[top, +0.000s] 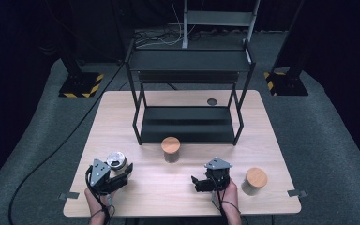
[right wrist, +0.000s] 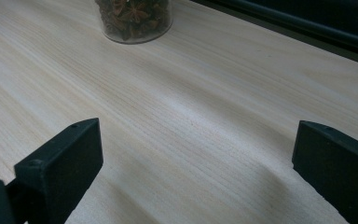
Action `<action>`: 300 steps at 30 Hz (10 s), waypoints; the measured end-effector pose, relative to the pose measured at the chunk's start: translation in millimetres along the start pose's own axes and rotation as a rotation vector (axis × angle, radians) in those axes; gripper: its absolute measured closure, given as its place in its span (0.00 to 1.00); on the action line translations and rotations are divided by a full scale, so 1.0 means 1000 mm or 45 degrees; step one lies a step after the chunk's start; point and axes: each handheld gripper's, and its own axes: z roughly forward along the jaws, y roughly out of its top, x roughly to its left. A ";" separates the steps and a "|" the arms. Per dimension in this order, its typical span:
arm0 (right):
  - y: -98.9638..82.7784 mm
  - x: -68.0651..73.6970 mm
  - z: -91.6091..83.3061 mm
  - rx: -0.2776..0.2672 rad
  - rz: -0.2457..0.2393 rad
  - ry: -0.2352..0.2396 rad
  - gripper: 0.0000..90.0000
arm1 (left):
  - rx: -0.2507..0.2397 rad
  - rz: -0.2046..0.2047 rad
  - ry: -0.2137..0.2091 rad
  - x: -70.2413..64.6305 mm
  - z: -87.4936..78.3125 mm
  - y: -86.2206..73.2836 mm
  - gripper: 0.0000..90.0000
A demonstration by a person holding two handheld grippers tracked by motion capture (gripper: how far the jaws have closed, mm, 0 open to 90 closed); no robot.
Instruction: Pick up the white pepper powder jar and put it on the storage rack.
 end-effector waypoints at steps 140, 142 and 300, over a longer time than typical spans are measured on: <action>0.000 0.000 0.000 -0.008 0.000 -0.001 0.01 | -0.006 0.084 -0.147 0.003 0.073 0.042 0.34; 0.000 0.000 -0.001 -0.008 0.000 -0.002 0.01 | -0.005 0.085 -0.147 0.002 0.074 0.042 0.33; -0.001 0.000 -0.001 -0.016 -0.001 0.010 0.01 | 0.027 0.217 -0.204 -0.021 0.168 0.082 0.33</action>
